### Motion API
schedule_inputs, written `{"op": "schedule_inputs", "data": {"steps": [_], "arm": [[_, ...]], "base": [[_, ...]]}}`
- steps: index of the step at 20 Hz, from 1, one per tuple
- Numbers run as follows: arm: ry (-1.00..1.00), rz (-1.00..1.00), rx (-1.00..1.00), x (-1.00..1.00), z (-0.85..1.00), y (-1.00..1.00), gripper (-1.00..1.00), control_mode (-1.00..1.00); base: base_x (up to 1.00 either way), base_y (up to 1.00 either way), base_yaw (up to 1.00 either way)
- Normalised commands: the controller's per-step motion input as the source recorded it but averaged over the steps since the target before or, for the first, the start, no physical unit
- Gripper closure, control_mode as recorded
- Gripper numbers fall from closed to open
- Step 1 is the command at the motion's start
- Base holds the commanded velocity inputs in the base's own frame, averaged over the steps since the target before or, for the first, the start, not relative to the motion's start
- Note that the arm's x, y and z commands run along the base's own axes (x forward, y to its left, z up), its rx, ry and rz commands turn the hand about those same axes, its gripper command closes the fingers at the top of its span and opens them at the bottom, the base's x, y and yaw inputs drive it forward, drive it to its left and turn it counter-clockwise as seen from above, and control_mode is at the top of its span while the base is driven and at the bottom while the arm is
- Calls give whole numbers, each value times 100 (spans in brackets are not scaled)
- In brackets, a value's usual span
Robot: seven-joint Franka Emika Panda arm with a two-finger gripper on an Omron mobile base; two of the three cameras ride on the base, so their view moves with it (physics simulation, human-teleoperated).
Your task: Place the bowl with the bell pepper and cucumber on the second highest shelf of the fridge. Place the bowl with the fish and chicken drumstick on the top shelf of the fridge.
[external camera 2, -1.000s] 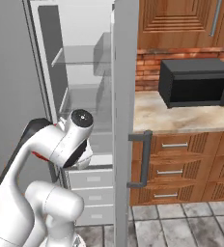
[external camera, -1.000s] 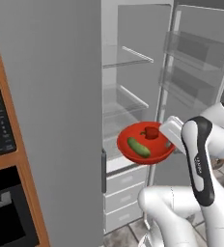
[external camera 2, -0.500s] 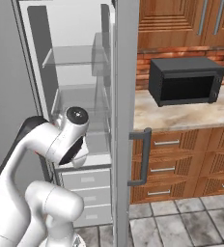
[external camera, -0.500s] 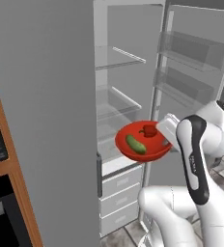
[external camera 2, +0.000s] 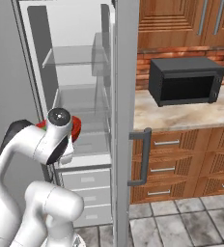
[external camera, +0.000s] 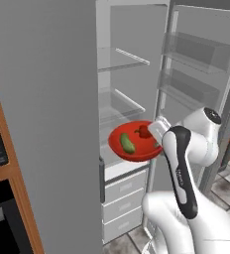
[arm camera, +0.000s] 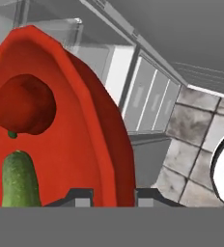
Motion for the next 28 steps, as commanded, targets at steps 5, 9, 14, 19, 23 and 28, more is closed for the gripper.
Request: {"op": "schedule_inputs", "data": {"steps": [5, 9, 14, 19, 23, 28], "arm": [[0, -43, 6, 99, 13, 3, 100, -100], [0, -33, 8, 38, 37, 0, 100, -100], [-1, -8, 1, 39, 43, 7, 100, -100], [-2, 20, -2, 5, 15, 31, 100, -100], [-4, 3, -1, 51, 3, 0, 100, -100], [-5, -14, 2, 95, -2, 0, 100, -100]], "base": [[0, 0, 0], [0, 0, 0], [0, 0, 0], [0, 0, 0], [0, 0, 0], [0, 0, 0]]}}
